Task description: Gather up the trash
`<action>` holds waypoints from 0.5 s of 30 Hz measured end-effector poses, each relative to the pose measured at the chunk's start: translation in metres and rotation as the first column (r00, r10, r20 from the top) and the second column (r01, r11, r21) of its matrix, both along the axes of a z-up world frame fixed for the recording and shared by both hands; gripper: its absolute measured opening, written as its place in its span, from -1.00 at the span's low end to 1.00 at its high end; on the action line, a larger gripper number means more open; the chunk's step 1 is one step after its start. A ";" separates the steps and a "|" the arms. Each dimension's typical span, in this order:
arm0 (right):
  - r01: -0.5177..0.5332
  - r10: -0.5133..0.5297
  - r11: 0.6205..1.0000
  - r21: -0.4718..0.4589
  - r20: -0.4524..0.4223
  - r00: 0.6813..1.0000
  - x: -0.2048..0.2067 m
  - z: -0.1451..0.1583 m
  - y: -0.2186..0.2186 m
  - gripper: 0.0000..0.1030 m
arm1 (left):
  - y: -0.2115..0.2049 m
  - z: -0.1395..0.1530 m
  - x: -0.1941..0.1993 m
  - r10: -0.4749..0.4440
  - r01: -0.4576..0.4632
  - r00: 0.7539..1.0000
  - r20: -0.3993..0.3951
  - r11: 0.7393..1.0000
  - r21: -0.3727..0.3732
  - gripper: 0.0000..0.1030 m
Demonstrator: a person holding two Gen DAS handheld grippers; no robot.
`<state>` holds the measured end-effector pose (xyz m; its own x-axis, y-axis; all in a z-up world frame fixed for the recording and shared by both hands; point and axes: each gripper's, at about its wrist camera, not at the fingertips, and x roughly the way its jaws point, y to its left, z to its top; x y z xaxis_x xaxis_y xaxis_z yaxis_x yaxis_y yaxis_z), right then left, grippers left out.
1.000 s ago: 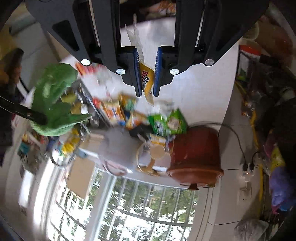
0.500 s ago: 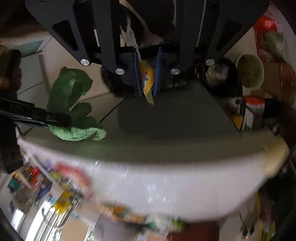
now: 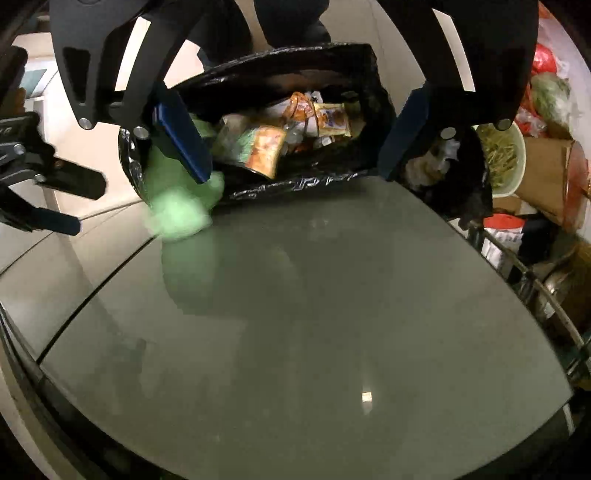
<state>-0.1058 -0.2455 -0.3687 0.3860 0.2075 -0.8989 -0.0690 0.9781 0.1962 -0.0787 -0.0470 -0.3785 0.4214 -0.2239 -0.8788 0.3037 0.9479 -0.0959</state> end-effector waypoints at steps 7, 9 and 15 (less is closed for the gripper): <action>0.002 -0.003 1.000 0.018 0.049 0.999 -0.022 0.090 -0.006 0.89 | 0.015 0.082 -0.020 0.015 -0.017 0.999 0.039 0.998 0.060 0.74; 0.010 -0.014 0.999 0.039 0.108 0.994 -0.025 0.136 -0.007 0.90 | 0.022 0.130 -0.025 0.036 -0.042 0.994 0.104 0.997 0.059 0.79; 0.018 -0.036 0.998 0.054 0.367 0.930 -0.002 0.283 0.006 0.90 | 0.041 0.275 -0.012 0.147 -0.170 0.920 0.364 0.985 0.032 0.85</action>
<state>-0.1075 -0.2390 -0.0859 0.6935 0.2327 -0.6818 -0.1193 0.9704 0.2099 -0.0905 -0.0057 -0.1038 0.7363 -0.0790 -0.6720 0.1525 0.9870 0.0511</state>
